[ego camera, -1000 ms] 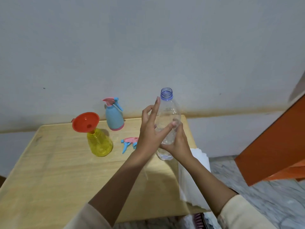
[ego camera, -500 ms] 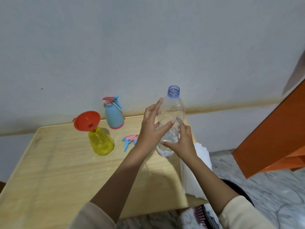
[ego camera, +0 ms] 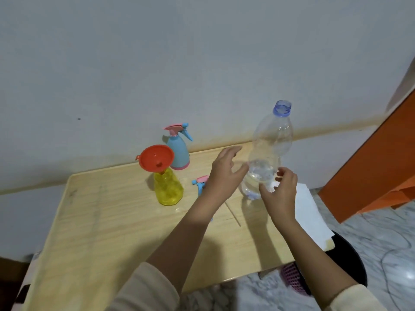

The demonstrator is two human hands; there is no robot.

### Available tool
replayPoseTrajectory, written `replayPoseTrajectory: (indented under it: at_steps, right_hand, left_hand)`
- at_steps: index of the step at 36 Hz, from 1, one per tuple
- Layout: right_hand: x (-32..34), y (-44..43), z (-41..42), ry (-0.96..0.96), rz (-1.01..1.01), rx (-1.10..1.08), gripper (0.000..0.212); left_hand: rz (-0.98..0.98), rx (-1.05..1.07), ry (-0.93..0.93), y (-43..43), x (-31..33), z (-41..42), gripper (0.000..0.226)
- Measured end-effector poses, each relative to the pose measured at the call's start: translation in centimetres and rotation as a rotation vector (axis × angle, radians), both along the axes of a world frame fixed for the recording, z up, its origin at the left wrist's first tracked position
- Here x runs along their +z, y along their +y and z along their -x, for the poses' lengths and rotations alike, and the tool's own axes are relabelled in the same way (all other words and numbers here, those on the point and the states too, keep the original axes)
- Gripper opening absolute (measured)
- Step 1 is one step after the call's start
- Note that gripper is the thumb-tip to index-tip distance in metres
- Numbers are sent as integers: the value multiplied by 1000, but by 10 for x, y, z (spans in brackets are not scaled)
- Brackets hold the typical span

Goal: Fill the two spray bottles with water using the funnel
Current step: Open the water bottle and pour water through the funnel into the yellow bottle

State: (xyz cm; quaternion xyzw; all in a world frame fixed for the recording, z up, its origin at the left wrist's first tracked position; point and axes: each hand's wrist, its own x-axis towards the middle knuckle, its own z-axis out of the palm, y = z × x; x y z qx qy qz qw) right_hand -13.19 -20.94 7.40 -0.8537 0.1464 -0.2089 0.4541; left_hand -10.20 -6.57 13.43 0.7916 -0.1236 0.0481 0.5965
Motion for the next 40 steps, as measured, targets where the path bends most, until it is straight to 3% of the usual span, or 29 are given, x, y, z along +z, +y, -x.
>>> replayPoseTrajectory:
  at_steps: [3,7,10,12,17,20,24,29,35,40]
  right_hand:
    - [-6,31,15,-29,72,39,46]
    - [-7,85,21,-53,75,252,35]
    - [8,123,12,-78,18,420,41]
    - [20,144,1,-67,-7,488,56]
    - [40,180,-35,32,-36,597,97]
    - [42,191,-53,87,-49,623,109]
    - [41,198,-65,136,-97,625,107]
    - [42,200,-65,93,-148,632,90]
    - [48,201,-64,58,-192,607,89]
    - [52,201,-64,60,-208,612,89]
  left_hand:
    - [-12,134,1,40,-25,14,35]
    - [-35,376,55,98,-61,33,34]
    - [-81,532,50,134,-81,44,42]
    - [-104,578,49,151,-87,41,50]
    - [-140,459,99,171,-89,7,67]
    - [-113,392,109,170,-86,-10,52]
    - [-65,375,153,174,-91,-19,41]
    - [-56,393,162,178,-93,-18,37]
    - [-20,377,198,184,-95,-17,57]
    - [1,387,204,184,-98,-17,56]
